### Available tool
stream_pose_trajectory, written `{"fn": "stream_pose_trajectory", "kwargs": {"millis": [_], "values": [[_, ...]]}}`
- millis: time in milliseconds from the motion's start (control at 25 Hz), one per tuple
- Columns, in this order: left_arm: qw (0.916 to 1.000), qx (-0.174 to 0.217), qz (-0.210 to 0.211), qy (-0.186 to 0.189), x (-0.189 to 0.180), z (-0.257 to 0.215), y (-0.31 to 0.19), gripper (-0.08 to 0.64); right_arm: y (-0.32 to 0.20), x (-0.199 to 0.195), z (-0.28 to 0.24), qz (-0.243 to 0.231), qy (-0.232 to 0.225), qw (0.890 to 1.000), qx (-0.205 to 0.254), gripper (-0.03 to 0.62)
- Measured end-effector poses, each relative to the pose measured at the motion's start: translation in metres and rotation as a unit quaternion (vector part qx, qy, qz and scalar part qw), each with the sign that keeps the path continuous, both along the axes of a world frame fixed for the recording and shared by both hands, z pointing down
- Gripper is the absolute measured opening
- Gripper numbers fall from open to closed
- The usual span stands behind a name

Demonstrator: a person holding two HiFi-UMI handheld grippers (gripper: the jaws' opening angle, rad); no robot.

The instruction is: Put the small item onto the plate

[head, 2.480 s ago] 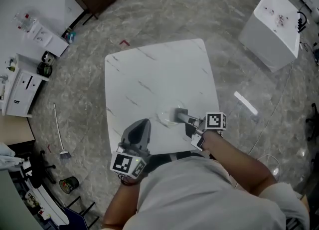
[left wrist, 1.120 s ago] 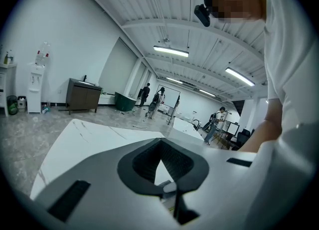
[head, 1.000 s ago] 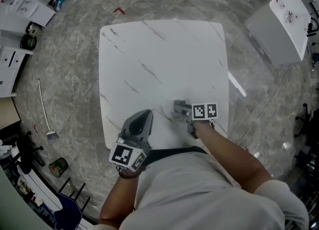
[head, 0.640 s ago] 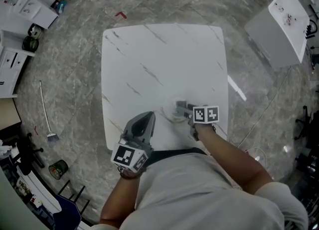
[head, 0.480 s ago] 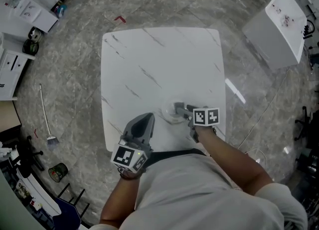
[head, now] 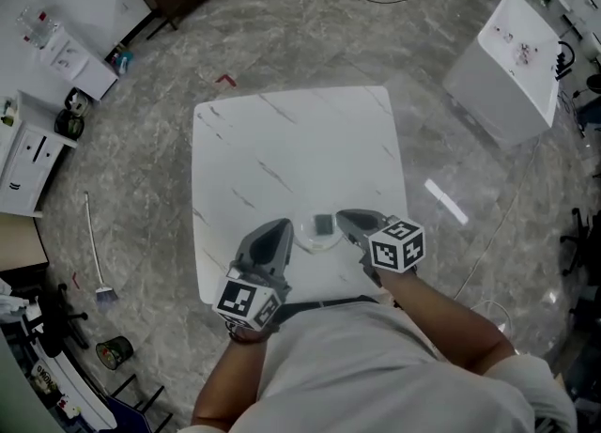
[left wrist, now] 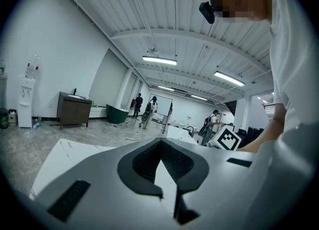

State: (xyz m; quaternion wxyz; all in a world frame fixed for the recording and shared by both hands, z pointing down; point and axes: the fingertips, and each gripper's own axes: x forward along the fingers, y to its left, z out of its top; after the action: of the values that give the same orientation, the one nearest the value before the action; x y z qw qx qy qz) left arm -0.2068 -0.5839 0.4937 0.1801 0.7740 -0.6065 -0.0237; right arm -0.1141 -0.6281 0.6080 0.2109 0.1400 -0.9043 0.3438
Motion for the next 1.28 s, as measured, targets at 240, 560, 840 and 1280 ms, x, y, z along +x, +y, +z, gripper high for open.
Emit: {"fn": "stream_pose_trajectory", "kwargs": {"millis": [240,560,840,1280], "values": [[0.999,0.04,0.001,-0.022,0.023,-0.076,-0.014,0.006,-0.01,0.007,-0.127,-0.022,-0.091,0.984,0.149,0.003],[0.9939,0.092,0.011,-0.059,0.057,-0.168,-0.024,0.006,0.0,0.022,-0.272,-0.036,-0.186,0.943,0.273,0.002],[0.9916,0.101,0.008,-0.081,0.068,-0.206,-0.034,0.006,0.003,0.034,-0.33,-0.035,-0.199,0.92,0.337,0.002],[0.9888,0.121,0.001,-0.088,0.07,-0.229,-0.027,0.006,0.001,0.036,-0.345,-0.031,-0.2,0.918,0.342,0.002]]}}
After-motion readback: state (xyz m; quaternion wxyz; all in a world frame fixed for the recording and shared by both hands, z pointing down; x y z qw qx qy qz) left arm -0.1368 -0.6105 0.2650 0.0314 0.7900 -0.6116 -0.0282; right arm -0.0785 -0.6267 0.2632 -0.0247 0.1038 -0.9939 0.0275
